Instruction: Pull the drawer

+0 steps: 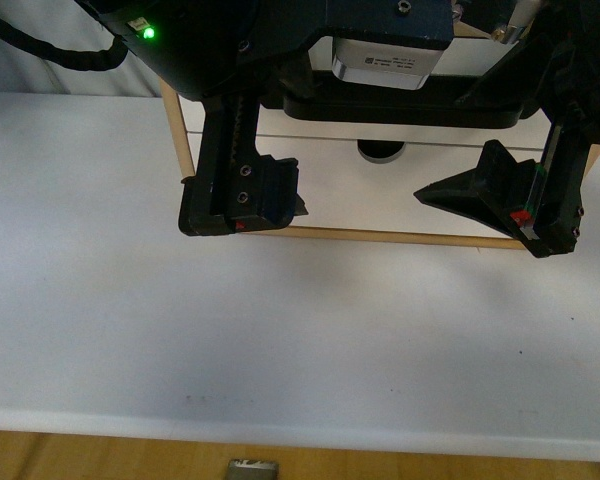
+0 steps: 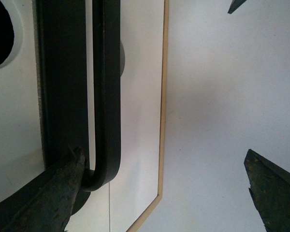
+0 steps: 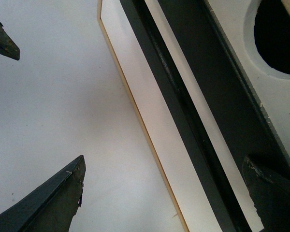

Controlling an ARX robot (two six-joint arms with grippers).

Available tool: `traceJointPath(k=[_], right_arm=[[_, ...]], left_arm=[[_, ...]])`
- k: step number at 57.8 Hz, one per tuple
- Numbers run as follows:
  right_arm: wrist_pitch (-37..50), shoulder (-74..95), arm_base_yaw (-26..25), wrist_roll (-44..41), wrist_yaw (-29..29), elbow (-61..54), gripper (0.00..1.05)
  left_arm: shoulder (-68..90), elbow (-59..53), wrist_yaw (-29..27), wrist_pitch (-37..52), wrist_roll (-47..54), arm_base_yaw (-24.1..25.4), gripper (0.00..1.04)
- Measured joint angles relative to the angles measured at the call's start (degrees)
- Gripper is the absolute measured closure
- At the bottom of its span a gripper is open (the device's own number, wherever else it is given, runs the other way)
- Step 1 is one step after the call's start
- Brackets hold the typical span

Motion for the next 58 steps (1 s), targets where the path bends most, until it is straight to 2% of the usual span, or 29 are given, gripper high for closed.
traceJointPath(k=[27,58], right_arm=[[-4.4,-0.9,0.3,-2.5,-0.9,0.4,0.09],[-12.1,-7.3,1.2,-7.5,-1.5,-3.9,0.09]], left_arm=[[-1.7,-1.0,-0.8,-4.6,5.2,-0.7,0.06],[-7.6,-8.4,-0.7,-3.9,8.5,-2.0,0.06]])
